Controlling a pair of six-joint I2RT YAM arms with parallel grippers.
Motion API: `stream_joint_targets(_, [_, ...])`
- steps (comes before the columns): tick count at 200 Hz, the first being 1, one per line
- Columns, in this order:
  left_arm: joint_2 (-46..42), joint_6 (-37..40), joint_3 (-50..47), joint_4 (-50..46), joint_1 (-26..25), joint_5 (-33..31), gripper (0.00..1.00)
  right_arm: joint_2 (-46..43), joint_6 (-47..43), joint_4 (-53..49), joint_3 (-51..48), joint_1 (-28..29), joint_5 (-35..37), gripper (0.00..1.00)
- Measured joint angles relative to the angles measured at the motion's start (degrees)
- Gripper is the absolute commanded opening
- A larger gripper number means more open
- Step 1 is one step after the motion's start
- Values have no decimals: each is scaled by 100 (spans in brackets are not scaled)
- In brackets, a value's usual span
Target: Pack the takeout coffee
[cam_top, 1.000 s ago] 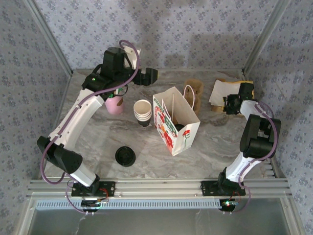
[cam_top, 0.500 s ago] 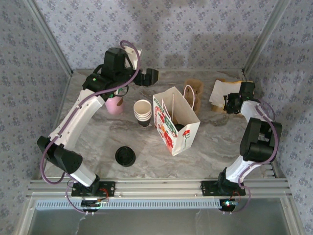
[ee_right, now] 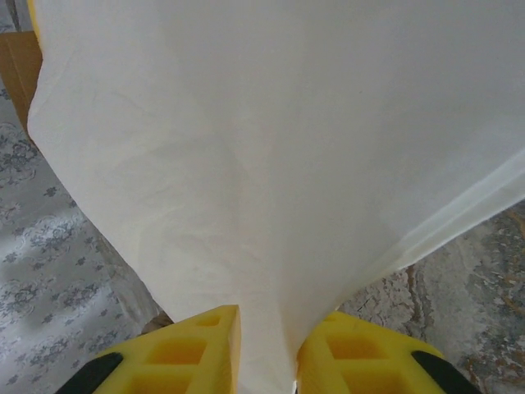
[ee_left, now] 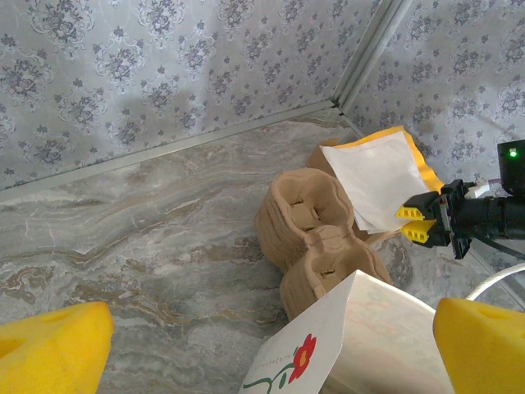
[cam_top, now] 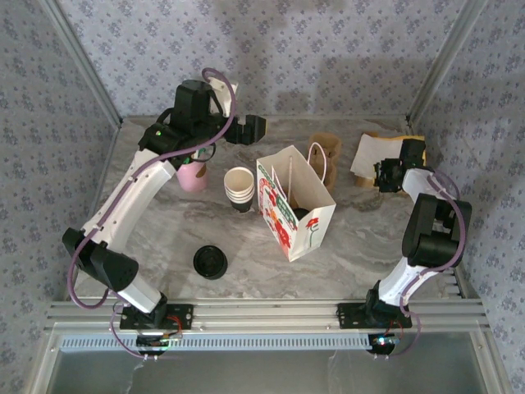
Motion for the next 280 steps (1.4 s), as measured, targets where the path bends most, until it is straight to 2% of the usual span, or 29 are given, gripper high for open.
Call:
stream_joint_targets(77, [2,2,177,-138,-17,-26,100,-37,-146,-20,-24,0,92,0])
stream_joint_targets(123, [2,2,313,-177,-90,-122,100,-533,-428,-317,81,0,289,0])
stream_joint_targets(280, [-4,-2,551,-411,-319,-243,100,-1285,-2299,-1971,2087,129,734,0])
